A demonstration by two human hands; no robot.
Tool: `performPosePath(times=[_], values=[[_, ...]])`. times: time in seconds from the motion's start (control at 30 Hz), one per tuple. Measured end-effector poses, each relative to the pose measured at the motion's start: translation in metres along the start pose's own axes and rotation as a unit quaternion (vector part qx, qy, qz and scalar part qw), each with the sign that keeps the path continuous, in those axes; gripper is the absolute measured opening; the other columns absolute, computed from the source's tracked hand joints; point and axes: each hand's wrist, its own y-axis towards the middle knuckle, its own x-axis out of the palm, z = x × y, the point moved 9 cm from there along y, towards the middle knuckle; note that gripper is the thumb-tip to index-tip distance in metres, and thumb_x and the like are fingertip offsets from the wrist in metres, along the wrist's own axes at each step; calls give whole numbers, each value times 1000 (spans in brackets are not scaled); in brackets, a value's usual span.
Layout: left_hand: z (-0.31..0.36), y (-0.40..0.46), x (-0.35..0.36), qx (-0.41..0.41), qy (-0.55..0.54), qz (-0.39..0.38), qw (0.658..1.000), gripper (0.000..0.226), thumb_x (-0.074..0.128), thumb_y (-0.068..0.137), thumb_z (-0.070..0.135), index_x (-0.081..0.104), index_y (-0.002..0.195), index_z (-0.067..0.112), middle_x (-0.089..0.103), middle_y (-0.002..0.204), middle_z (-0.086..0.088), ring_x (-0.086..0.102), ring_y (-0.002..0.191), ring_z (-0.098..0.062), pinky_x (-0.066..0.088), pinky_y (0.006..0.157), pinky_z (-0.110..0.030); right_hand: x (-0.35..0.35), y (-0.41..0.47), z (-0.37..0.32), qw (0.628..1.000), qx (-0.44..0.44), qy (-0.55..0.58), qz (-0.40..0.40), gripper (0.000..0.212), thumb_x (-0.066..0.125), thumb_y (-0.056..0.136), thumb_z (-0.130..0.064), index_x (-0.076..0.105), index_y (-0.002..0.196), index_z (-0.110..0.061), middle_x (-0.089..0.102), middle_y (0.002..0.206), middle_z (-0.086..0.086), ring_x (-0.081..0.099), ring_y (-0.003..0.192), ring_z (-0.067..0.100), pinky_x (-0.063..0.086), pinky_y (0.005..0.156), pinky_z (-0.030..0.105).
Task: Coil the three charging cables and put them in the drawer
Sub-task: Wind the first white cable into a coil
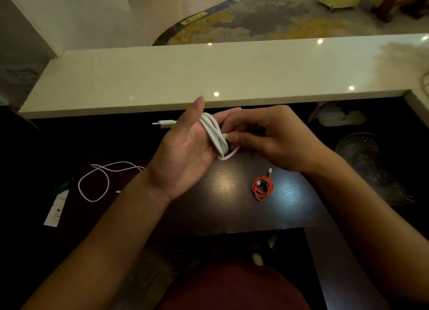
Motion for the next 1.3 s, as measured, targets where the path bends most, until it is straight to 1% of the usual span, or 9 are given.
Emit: performPosePath(times=[0.17, 0.27, 0.37, 0.5, 0.7, 0.83, 1.03, 1.2, 1.3], values=[[1, -6, 5, 1, 11, -32, 999, 93, 52, 91, 60, 30, 153, -5, 38, 159, -22, 32, 151, -32, 17, 127, -45, 7, 6, 3, 998, -16, 64, -23, 12, 73, 92, -12, 77, 103, -13, 73, 77, -5, 67, 63, 14, 53, 64, 23], [9, -8, 8, 40, -34, -12, 999, 95, 56, 89, 59, 30, 152, -7, 39, 157, -25, 36, 148, -32, 30, 122, -39, 5, 8, -2, 998, -25, 33, 55, 18, 74, 91, -15, 74, 110, -14, 74, 80, -7, 69, 67, 5, 53, 64, 22], [12, -7, 8, 71, -54, 12, 996, 97, 53, 89, 63, 29, 155, -4, 29, 162, -26, 23, 154, -32, 12, 128, -48, 2, 5, 5, 987, 53, 50, 142, 37, 79, 88, -23, 57, 118, -21, 71, 68, -1, 67, 55, 10, 53, 52, 21], [20, -12, -3, 133, -23, 104, 985, 110, 68, 76, 70, 33, 154, 1, 38, 161, -14, 31, 152, -22, 19, 127, -43, 3, -4, 10, 953, 116, 105, 259, 32, 84, 83, -26, 56, 97, -19, 71, 70, 0, 68, 56, 10, 56, 54, 27], [39, -18, -8, 195, 29, 155, 968, 117, 66, 71, 77, 31, 157, 6, 33, 165, -5, 32, 151, -10, 28, 124, -33, 23, -4, 21, 926, 134, 298, 190, 20, 67, 94, -4, 70, 114, -7, 72, 81, 7, 65, 66, 14, 56, 61, 30], [33, -13, -1, 165, 53, 130, 976, 112, 59, 76, 77, 31, 156, 4, 34, 164, -7, 29, 152, -12, 26, 124, -34, 16, 0, 10, 962, 77, 197, 174, 22, 62, 95, -1, 75, 111, -10, 70, 78, 2, 60, 63, 8, 51, 60, 26], [17, -8, -8, 119, 31, 84, 989, 97, 30, 87, 69, 34, 153, -1, 47, 156, -10, 32, 151, -17, 24, 125, -37, 17, 9, 4, 996, 26, 85, -4, 23, 64, 91, -16, 74, 110, -23, 65, 88, -10, 62, 78, 6, 51, 75, 28], [16, 1, -25, 107, -70, 107, 986, 93, 16, 97, 70, 39, 150, -1, 45, 156, -14, 39, 148, -25, 21, 126, -44, 17, -6, -27, 981, -42, -100, 161, 49, 72, 88, -22, 60, 136, -21, 60, 111, 0, 60, 96, 15, 54, 79, 37], [2, 2, -27, 67, -53, 108, 990, 97, 13, 94, 76, 39, 152, 2, 47, 156, -10, 44, 145, -20, 32, 121, -38, 32, -4, -43, 967, -100, -200, 125, 36, 71, 87, -24, 66, 123, -21, 59, 99, -7, 58, 87, 17, 52, 67, 38]])
